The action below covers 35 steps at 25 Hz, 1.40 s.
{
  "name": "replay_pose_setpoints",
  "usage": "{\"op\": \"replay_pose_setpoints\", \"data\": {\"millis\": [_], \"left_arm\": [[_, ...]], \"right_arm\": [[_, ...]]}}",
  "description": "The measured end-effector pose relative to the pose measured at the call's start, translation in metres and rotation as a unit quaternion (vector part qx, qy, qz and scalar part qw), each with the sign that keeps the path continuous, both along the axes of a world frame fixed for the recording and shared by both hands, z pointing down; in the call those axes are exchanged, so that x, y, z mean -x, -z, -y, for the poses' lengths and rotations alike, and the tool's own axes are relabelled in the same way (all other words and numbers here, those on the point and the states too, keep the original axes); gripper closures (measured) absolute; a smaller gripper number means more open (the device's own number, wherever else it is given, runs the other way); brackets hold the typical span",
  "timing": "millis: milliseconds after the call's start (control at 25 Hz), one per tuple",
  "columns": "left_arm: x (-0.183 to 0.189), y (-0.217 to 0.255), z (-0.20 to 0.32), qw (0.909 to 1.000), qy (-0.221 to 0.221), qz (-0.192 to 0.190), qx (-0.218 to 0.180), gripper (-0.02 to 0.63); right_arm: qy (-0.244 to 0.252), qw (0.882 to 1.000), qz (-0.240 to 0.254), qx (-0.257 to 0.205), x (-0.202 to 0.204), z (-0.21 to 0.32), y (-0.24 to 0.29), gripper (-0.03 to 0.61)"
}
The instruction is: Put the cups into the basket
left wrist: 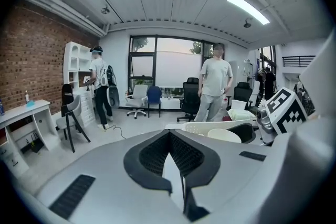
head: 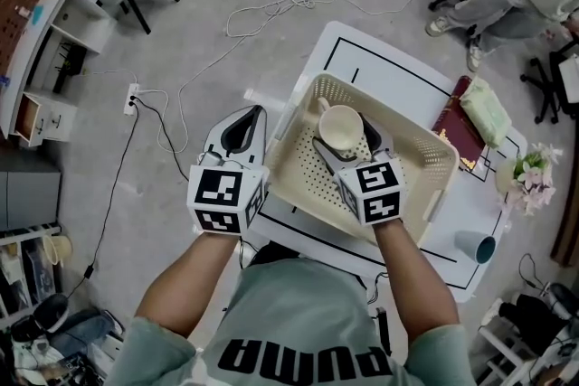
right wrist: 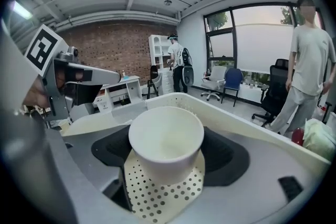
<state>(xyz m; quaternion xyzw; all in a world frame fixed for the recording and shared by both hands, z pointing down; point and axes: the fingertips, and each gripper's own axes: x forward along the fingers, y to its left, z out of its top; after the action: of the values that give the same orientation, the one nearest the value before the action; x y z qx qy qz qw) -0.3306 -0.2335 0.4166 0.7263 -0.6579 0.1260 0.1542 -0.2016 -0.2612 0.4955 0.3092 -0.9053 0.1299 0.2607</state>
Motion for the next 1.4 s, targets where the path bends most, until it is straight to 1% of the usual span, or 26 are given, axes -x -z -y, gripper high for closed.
{"op": "replay_pose_setpoints", "data": {"millis": [200, 480, 800, 1040, 1160, 1400], "left_arm": [[-0.003, -0.012, 0.006, 0.9998, -0.013, -0.003, 0.016, 0.609], [-0.009, -0.018, 0.012, 0.9994, -0.026, -0.005, 0.023, 0.608], [-0.012, -0.017, 0.011, 0.9991, -0.033, -0.006, 0.025, 0.609], [-0.02, -0.013, 0.006, 0.999, -0.039, -0.007, 0.02, 0.609], [-0.023, -0.008, 0.003, 0.9991, -0.038, -0.006, 0.015, 0.609], [-0.032, 0.008, -0.001, 0.9991, -0.041, -0.007, -0.003, 0.609]], "right_arm": [[0.004, 1.0, -0.008, 0.007, 0.004, 0.004, -0.023, 0.183], [0.002, 1.0, -0.018, 0.012, 0.002, 0.009, -0.047, 0.183], [0.017, 0.999, -0.027, 0.0, 0.006, 0.008, -0.054, 0.183], [0.029, 0.999, -0.041, 0.015, 0.002, 0.002, -0.063, 0.183], [0.027, 0.999, -0.036, 0.018, -0.001, -0.001, -0.058, 0.183], [0.023, 1.0, -0.015, 0.004, -0.012, -0.009, -0.026, 0.183]]}}
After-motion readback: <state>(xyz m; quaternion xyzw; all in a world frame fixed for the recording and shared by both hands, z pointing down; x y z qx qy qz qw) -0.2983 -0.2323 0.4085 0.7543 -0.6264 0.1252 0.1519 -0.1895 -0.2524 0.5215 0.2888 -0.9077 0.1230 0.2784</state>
